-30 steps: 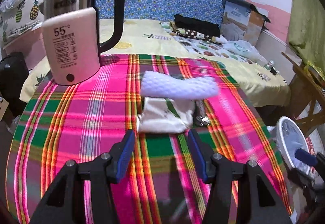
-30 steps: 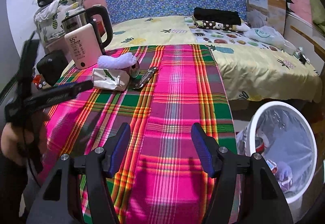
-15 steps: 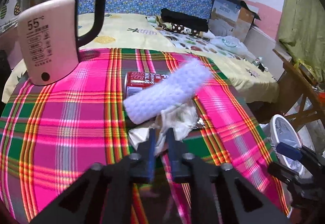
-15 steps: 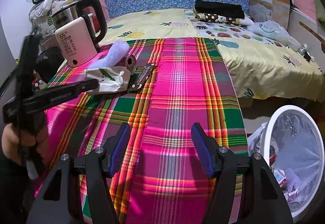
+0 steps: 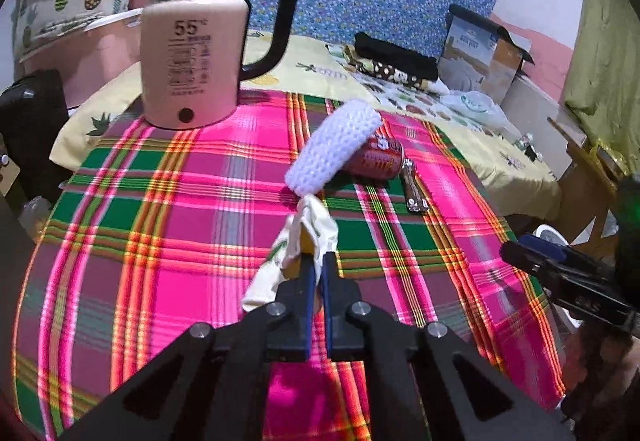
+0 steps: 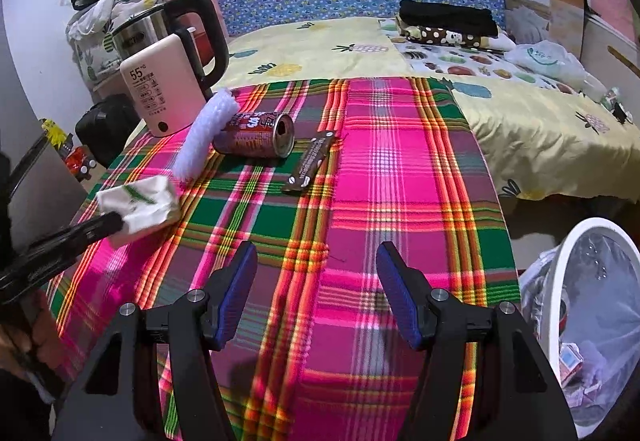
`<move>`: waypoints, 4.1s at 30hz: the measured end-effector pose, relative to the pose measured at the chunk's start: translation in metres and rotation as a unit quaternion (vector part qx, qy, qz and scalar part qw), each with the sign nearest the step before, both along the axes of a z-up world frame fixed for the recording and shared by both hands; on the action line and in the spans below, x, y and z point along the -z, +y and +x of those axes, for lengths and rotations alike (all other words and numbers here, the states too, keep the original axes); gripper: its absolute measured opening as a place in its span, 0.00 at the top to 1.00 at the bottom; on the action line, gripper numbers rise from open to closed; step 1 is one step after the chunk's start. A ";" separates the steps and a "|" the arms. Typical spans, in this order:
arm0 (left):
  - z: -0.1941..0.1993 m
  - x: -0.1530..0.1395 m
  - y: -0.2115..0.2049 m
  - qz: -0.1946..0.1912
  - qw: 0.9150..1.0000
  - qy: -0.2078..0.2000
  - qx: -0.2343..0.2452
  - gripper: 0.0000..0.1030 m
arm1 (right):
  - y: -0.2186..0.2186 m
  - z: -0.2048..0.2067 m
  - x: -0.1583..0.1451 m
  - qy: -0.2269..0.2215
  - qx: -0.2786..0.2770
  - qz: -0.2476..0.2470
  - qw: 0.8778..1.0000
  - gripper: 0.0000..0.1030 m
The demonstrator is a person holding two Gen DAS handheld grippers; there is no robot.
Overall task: Collect trash
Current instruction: 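Grasp the white paper bag with the left tool while the right tool approaches the brown packet, then close the right tool on the brown coffee stick packet and lift it, then carry the paper bag and brown packet over the white bin with both tools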
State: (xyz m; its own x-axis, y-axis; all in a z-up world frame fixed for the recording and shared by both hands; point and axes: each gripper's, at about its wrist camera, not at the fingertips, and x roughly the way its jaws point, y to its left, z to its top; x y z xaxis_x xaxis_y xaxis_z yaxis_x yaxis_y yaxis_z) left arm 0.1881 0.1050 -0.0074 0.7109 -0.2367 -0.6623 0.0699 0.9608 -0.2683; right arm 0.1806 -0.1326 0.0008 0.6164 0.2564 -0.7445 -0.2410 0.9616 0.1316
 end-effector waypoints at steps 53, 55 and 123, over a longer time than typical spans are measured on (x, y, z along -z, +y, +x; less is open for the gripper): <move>0.000 0.013 0.019 0.026 0.998 0.022 0.055 0.40 | 0.019 0.005 0.030 0.046 0.007 -0.038 0.998 0.96; -0.009 0.011 0.021 0.021 0.998 0.022 0.057 0.40 | 0.013 0.001 0.032 0.051 0.012 -0.030 0.998 0.96; 0.011 -0.010 -0.171 0.029 0.991 0.019 0.127 0.79 | -0.081 -0.055 -0.007 0.007 0.120 0.036 0.992 0.80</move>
